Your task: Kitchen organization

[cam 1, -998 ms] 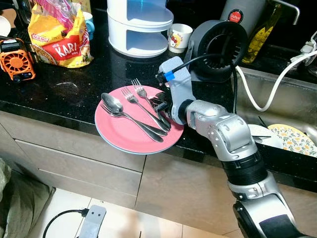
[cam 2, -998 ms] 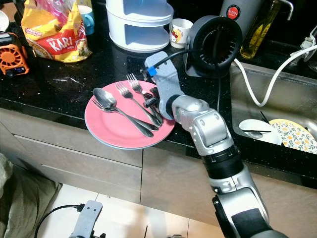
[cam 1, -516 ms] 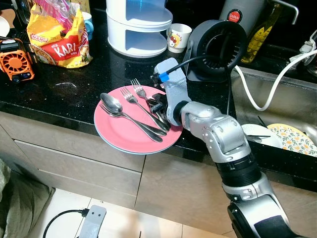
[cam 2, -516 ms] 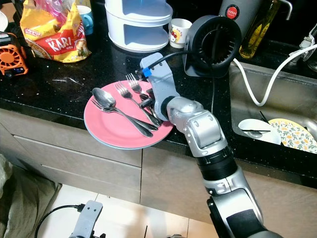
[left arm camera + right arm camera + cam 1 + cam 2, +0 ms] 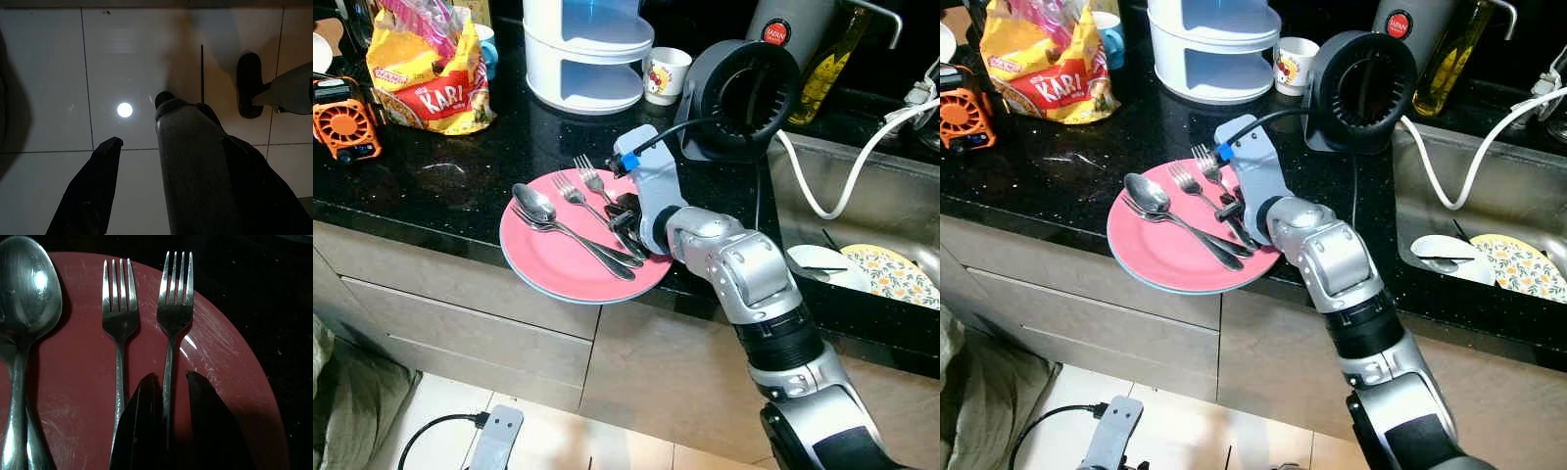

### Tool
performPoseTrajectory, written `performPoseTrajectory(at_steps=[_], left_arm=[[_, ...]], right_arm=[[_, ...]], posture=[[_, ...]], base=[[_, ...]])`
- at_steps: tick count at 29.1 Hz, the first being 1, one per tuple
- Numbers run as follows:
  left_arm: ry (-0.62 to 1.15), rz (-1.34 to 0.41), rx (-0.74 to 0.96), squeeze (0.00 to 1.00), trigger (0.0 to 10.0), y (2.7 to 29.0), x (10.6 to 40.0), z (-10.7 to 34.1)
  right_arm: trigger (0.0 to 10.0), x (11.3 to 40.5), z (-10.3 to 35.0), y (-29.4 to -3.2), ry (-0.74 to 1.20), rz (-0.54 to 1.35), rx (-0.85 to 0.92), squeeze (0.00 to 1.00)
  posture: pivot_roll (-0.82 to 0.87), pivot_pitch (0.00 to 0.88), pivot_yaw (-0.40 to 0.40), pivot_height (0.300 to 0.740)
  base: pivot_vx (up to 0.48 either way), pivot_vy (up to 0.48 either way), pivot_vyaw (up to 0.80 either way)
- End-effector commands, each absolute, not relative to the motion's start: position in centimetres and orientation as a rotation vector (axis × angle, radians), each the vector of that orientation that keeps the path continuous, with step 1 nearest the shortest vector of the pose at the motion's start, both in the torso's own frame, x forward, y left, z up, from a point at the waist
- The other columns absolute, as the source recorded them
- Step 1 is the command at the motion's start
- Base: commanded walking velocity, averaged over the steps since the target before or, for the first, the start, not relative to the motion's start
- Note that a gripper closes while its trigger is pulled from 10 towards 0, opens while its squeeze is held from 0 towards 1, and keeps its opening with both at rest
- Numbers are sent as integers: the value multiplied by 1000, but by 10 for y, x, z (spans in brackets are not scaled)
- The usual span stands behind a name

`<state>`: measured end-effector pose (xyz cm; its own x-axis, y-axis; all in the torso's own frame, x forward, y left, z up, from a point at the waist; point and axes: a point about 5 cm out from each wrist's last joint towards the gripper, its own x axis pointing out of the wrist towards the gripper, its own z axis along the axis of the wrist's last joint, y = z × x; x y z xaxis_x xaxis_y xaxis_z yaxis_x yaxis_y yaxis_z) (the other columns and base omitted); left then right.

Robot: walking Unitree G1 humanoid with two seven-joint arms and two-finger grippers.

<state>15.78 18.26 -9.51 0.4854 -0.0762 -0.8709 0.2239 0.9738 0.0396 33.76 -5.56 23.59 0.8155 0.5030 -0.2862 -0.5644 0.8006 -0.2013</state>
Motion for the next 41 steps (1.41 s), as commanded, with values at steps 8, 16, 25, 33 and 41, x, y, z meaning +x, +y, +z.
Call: performPoseTrajectory(at_steps=[8,16,25,33,41], left_arm=[[1122,-208,131,0,10000,174,139,-104],[1121,-205,134,0,10000,175,139,-103],[1121,-205,138,0,10000,176,139,-103],[1120,-204,138,0,10000,177,139,-103],[1120,-204,134,0,10000,176,140,-103]], right_arm=[[0,337,214,-63,342,555,-295,0],[0,342,223,-62,278,544,-165,0],[0,343,254,-60,84,645,180,0],[0,343,268,-71,0,668,333,0],[0,356,280,-109,-121,485,438,0]], posture=[[81,90,-92,740],[88,85,-94,740],[88,78,-90,740],[86,82,-88,740],[83,84,-85,740]], base=[[0,0,0],[0,0,0],[0,0,0],[0,0,0],[0,0,0]])
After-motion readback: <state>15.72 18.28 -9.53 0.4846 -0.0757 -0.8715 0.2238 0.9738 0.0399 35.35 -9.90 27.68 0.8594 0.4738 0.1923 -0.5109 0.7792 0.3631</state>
